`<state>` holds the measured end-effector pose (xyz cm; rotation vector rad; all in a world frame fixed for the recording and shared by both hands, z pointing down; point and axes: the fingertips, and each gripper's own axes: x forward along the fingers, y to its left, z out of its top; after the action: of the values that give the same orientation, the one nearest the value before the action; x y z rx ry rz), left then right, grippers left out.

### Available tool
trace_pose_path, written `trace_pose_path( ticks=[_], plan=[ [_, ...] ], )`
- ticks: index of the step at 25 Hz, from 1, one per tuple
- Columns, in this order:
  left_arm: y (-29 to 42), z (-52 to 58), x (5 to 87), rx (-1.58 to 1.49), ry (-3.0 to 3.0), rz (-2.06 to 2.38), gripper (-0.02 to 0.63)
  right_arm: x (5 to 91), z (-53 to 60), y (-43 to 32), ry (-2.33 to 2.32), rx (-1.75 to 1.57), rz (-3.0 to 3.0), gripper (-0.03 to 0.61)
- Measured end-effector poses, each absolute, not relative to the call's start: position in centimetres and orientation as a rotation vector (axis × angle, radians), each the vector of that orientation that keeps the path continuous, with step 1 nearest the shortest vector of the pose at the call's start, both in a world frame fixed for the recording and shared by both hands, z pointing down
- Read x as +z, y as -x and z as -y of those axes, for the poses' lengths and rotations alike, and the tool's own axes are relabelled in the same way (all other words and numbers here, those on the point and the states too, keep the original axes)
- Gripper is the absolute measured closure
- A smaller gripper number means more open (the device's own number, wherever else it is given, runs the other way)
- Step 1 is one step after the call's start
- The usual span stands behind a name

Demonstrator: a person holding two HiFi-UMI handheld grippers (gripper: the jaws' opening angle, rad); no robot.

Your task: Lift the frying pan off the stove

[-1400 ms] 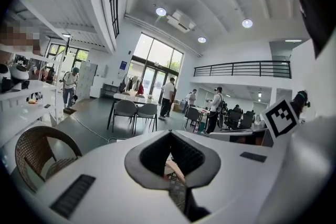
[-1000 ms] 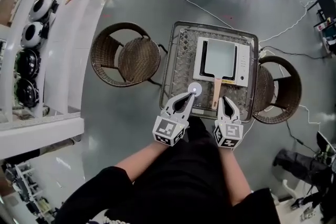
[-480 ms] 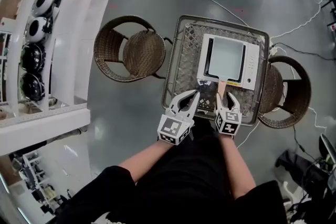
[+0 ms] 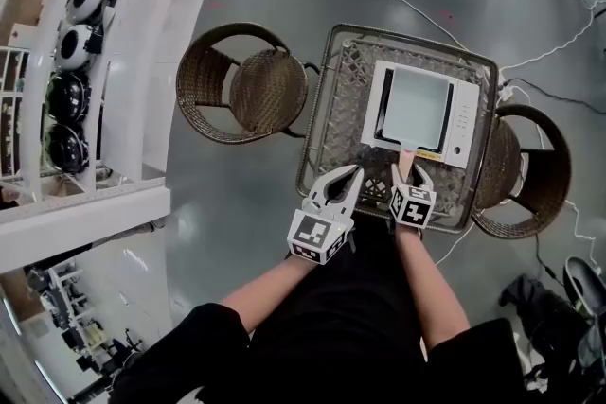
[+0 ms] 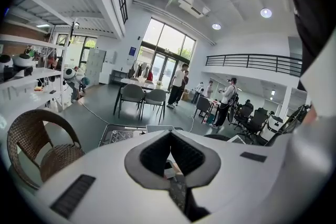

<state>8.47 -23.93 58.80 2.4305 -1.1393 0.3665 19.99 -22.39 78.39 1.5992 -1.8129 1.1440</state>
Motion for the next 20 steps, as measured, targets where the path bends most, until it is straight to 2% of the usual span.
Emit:
trace_pose_path(
  ticks=[20],
  plan=[
    [-6.1,25.0,59.4,0.303,-2.389,1.225,0.603,81.9,23.9,-19.0,-1.499,1.438,1.719,0.344]
  ],
)
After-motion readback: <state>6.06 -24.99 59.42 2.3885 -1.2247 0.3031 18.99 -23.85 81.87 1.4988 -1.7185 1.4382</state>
